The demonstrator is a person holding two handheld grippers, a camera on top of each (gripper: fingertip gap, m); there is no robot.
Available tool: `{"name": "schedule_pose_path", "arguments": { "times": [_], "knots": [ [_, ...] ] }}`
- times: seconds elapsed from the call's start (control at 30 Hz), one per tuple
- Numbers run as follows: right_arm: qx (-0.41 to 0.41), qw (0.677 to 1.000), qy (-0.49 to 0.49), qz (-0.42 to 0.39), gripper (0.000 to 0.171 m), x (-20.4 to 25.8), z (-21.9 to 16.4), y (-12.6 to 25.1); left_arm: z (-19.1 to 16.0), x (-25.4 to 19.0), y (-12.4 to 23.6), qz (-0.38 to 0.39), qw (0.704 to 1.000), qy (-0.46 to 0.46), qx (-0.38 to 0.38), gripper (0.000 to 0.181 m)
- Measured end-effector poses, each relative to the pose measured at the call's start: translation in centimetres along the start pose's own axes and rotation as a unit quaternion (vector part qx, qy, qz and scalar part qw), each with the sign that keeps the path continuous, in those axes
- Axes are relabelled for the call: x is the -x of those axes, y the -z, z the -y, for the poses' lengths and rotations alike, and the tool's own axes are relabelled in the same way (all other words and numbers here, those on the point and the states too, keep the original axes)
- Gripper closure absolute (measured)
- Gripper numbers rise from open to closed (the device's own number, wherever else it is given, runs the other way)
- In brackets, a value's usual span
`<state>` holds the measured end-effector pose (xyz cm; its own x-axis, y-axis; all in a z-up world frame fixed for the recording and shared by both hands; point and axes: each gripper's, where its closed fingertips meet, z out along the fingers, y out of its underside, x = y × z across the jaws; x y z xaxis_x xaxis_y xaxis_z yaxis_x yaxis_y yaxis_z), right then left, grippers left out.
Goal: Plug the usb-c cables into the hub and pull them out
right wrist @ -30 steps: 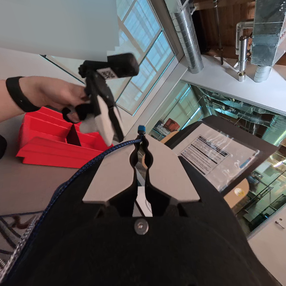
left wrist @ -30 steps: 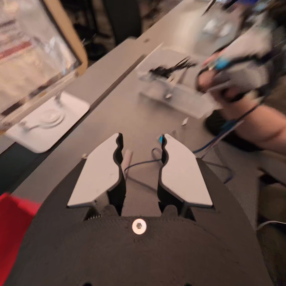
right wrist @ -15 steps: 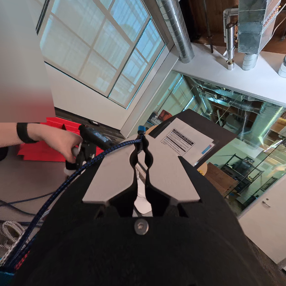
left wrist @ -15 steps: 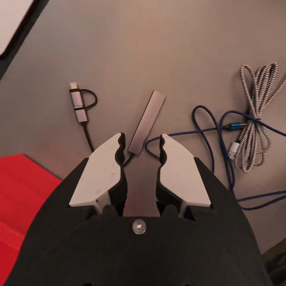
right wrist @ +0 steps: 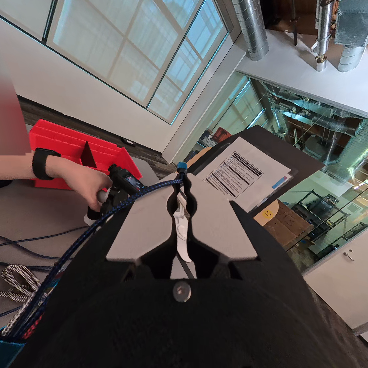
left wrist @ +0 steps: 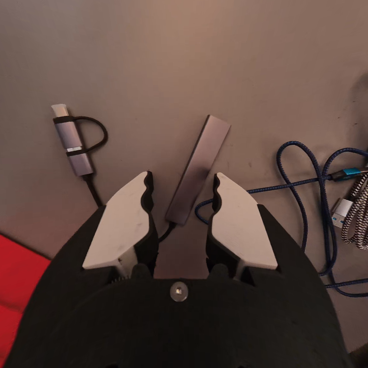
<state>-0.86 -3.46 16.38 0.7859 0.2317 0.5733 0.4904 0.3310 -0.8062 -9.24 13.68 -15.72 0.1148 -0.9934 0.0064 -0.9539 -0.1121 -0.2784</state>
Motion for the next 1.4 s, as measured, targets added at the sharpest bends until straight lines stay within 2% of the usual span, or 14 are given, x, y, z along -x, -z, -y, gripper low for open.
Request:
{"name": "schedule_pose_path", "arguments": {
  "times": [0.03, 0.2, 0.3, 0.47, 0.53, 0.57, 0.6, 0.83, 0.93, 1.0, 1.07, 1.13, 1.27, 1.4],
  "knots": [
    [-0.001, 1.000, -0.002, 0.001, 0.168, 0.0, -0.1, -0.1, -0.2, 0.0, -0.2, -0.010, 1.000, 0.008, 0.005, 0.123],
    [0.004, 1.000, -0.007, 0.007, 0.168, 0.2, -0.6, -0.4, -0.4, 0.7, -0.3, 0.005, 1.000, -0.018, 0.004, 0.125],
    [0.008, 1.000, -0.013, 0.013, 0.168, 0.3, -1.1, -0.8, 0.1, 0.0, -0.4, -0.003, 0.999, -0.037, 0.000, 0.136],
    [0.026, 0.999, -0.012, 0.022, 0.168, 0.9, -2.2, -1.5, 1.5, -0.3, -0.9, -0.007, 0.998, -0.050, -0.047, 0.117],
    [0.032, 0.999, -0.012, 0.028, 0.167, 1.1, -2.5, -1.8, 1.7, -0.3, -1.0, -0.007, 0.997, -0.050, -0.052, 0.116],
    [0.035, 0.999, -0.012, 0.030, 0.167, 1.2, -2.6, -1.9, 1.8, -0.3, -0.9, -0.010, 0.997, -0.053, -0.054, 0.123],
    [0.038, 0.999, -0.012, 0.032, 0.167, 1.3, -2.8, -1.9, 1.9, -0.8, -0.9, -0.023, 0.996, -0.062, -0.060, 0.158],
    [0.052, 0.998, -0.017, 0.038, 0.167, 1.3, -3.8, -2.0, 1.3, -0.8, -0.4, -0.022, 0.998, -0.056, -0.032, 0.159],
    [0.053, 0.997, -0.025, 0.048, 0.167, 1.4, -4.1, -2.0, 1.8, -1.0, 1.3, -0.032, 0.996, -0.062, -0.061, 0.160],
    [0.058, 0.996, -0.028, 0.064, 0.167, 1.8, -4.6, -2.0, 2.5, -1.8, 3.3, -0.050, 0.989, -0.098, -0.099, 0.160],
    [0.067, 0.994, -0.030, 0.082, 0.167, 2.5, -5.2, -2.3, 3.1, -2.0, 5.6, -0.024, 0.978, -0.148, -0.142, 0.160],
    [0.087, 0.991, -0.025, 0.102, 0.167, 3.3, -6.0, -2.6, 3.1, -2.2, 7.9, 0.007, 0.976, -0.158, -0.147, 0.160],
    [0.099, 0.982, -0.011, 0.161, 0.167, 5.8, -6.6, -3.1, 3.2, -7.0, 12.5, -0.027, 0.940, -0.264, -0.213, 0.160],
    [0.089, 0.972, 0.001, 0.219, 0.167, 8.6, -6.0, -3.3, 3.0, -8.7, 14.7, -0.013, 0.923, -0.305, -0.233, 0.160]
  ]
}}
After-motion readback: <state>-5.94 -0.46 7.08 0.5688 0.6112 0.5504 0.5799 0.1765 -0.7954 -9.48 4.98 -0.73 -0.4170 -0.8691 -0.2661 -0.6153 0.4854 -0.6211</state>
